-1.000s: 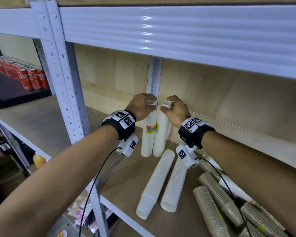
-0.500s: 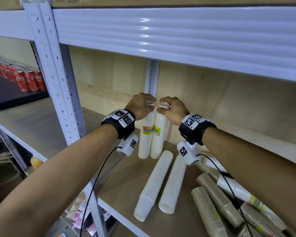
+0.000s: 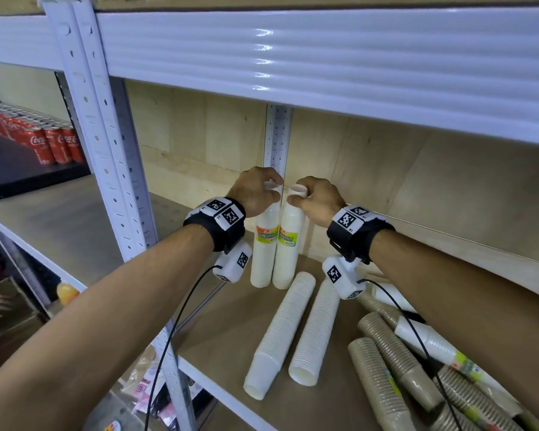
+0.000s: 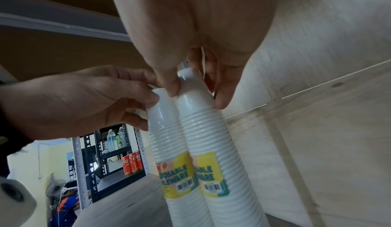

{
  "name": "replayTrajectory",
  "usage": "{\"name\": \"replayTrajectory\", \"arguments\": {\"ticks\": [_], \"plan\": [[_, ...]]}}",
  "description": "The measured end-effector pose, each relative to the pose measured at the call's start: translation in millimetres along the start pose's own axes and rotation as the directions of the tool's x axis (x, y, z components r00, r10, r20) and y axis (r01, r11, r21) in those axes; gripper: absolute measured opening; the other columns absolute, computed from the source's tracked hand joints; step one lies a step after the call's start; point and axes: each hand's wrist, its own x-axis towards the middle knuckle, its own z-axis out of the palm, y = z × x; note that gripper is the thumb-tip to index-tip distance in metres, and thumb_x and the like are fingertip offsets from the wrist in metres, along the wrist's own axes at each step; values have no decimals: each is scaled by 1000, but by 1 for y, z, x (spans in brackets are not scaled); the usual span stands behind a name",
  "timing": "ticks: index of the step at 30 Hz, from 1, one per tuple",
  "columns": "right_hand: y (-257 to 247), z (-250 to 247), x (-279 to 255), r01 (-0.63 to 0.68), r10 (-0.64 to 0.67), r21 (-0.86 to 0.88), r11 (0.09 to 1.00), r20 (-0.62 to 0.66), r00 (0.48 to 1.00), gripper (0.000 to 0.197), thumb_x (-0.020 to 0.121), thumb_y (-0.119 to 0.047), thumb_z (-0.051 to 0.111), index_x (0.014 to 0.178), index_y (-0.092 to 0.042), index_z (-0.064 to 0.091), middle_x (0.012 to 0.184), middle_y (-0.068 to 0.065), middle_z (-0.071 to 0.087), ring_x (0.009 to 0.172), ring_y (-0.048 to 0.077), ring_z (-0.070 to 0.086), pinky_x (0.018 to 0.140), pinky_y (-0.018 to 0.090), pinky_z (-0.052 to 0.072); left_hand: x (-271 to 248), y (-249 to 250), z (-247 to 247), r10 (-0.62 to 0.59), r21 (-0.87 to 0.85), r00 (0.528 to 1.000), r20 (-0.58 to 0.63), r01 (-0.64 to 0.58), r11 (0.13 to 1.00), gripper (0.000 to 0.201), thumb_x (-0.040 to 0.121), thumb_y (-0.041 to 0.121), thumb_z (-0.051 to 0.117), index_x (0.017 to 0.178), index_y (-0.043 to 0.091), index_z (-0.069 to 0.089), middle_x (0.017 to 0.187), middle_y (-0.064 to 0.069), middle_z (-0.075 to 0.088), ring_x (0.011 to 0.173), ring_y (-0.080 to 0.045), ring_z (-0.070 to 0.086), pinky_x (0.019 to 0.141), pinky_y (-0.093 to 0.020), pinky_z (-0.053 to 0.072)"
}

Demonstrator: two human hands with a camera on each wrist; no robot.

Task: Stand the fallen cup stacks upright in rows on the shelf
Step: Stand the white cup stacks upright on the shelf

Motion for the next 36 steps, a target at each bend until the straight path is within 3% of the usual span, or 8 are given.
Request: {"name": "replayTrajectory", "arguments": {"ticks": [5, 8, 14, 20, 26, 29, 33, 36], "plan": [[0, -2, 0, 13, -13, -2, 1000, 38, 999, 39, 89, -23, 65, 127, -16, 59, 124, 3, 62, 106, 19, 58, 86, 25, 43, -1, 2, -1, -2, 4, 1000, 27, 2, 1000, 28, 87, 9, 64, 113, 18, 66, 135, -4, 60, 125, -21, 55, 102, -35, 47], [0, -2, -1, 4, -5, 39, 999, 33, 999, 34, 88, -22, 66, 121, -14, 61, 120, 6, 64, 106, 24, 60, 90, 32, 47, -3, 3, -3, 3, 9, 1000, 25, -3, 1000, 29, 87, 8, 62, 115, 18, 66, 136, -4, 59, 126, -21, 53, 100, -30, 45], [1, -4, -7, -26, 25, 35, 999, 38, 999, 64, 85, -23, 71, 142, -17, 45, 132, 6, 57, 116, 24, 57, 97, 32, 45, -10, 7, -7, -1, 28, 999, 36, 0, 1000, 33, 90, 8, 60, 121, 17, 64, 137, -5, 58, 127, -22, 52, 97, -26, 43], [9, -13, -17, -21, 22, -41, 999, 30, 999, 77, 83, -28, 73, 149, -24, 34, 133, 5, 52, 114, 23, 57, 98, 35, 47, -21, 20, -17, 20, 70, 1000, 7, -21, 997, 36, 92, 20, 64, 128, 20, 61, 129, -7, 58, 118, -22, 55, 87, -23, 39], [26, -29, -39, -27, 29, -111, 993, 18, 999, 78, 83, -30, 74, 149, -26, 33, 137, 6, 49, 118, 23, 54, 100, 37, 47, -38, 30, -26, 56, 101, 998, -20, -54, 993, 37, 91, 24, 65, 128, 21, 61, 122, -2, 57, 102, -13, 51, 85, -23, 38], [37, -38, -54, -38, 40, -129, 991, 12, 999, 78, 82, -29, 75, 148, -26, 35, 135, 5, 50, 119, 24, 54, 101, 39, 46, -50, 34, -28, 63, 109, 998, -23, -60, 992, 38, 91, 24, 65, 128, 20, 60, 115, 1, 55, 101, -15, 52, 83, -23, 38], [53, -54, -78, -83, 91, -197, 977, 31, 995, 74, 81, -30, 75, 145, -27, 37, 134, 4, 52, 117, 22, 55, 98, 36, 47, -69, 37, -24, 60, 102, 998, -11, -58, 993, 40, 90, 25, 66, 130, 23, 59, 123, -5, 59, 107, -20, 57, 85, -26, 43], [70, -64, -100, -140, 162, -264, 954, 64, 985, 73, 80, -30, 76, 144, -27, 39, 134, 4, 53, 116, 21, 55, 94, 32, 45, -84, 35, -15, 37, 80, 998, 42, -41, 996, 40, 90, 26, 67, 129, 24, 59, 120, -5, 57, 100, -20, 59, 83, -27, 45]]}}
